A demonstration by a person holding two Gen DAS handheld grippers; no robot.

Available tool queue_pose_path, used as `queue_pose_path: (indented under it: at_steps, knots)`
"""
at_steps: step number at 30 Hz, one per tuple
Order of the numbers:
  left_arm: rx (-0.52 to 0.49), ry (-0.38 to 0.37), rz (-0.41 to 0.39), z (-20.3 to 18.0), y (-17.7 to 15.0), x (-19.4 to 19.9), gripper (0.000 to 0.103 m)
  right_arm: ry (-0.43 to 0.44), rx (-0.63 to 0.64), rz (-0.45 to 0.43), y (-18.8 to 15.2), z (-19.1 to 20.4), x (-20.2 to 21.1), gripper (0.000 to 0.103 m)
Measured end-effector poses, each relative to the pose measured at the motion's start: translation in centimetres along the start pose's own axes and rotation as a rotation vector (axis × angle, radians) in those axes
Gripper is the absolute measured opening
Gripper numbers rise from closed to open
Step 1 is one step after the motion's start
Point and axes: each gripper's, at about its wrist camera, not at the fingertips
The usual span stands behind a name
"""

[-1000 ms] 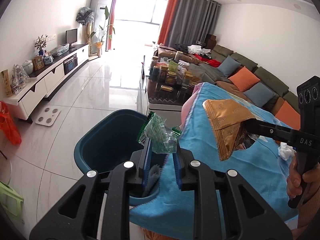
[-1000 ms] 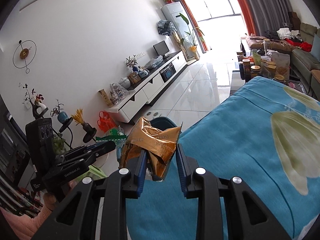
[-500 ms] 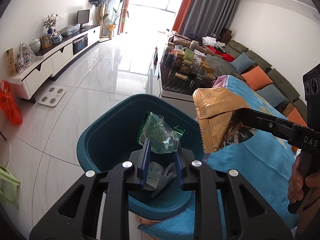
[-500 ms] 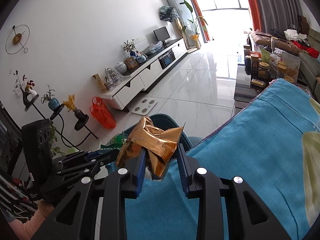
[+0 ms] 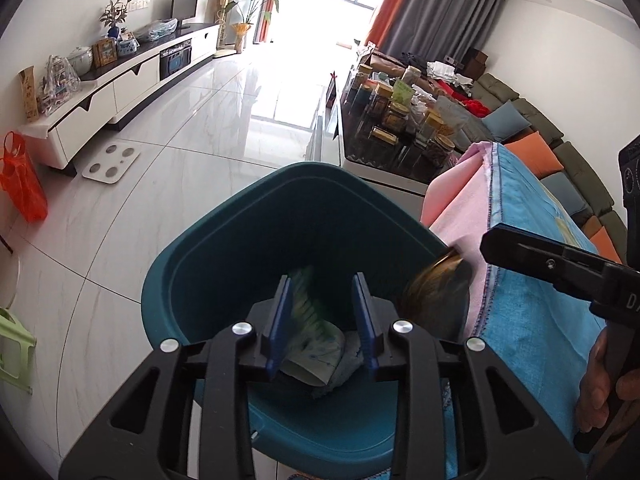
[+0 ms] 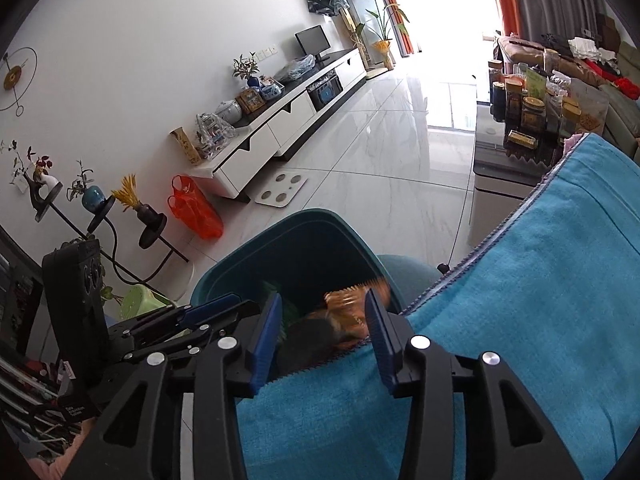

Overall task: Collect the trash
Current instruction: 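Carry both wrappers to the teal bin and open both tools to drop them, then move both open tools back over the trash pile on the table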

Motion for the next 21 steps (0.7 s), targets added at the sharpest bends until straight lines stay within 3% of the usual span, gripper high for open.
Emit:
queue_pose_path:
  at_steps: [5,10,17,21]
  knots:
    - [-0.011,0.019,-0.03,-0.5,-0.1,0.7,0.045,0.018,-0.018,-0.036,-0.4,-0.8,1.7,0.046]
    - [-0.065,0.03,-0.131,-2.3,-0.3,4.1,0.065,0.02,0.004,-0.105,-1.7,-1.0,5.6,0.051]
    - [-0.17,-0.012,-0.256,-6.4,-1.6,8.9,0.078,0.011,0.039,-0.209,-5.1,-1.7,11.8,0.055]
    - [-0.24,-0.085,-0.283,-9.5,-3.2,10.7,0.086,-0.021,0.041,-0.266,-7.8,-2.5,15.3,0.06]
Point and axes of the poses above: each gripper's, at about its wrist camera, not at the fingertips, and x roughly against the way its jaws point, z to its left, y to its top, and after that the axes turned 2 degrees about z, right-handed
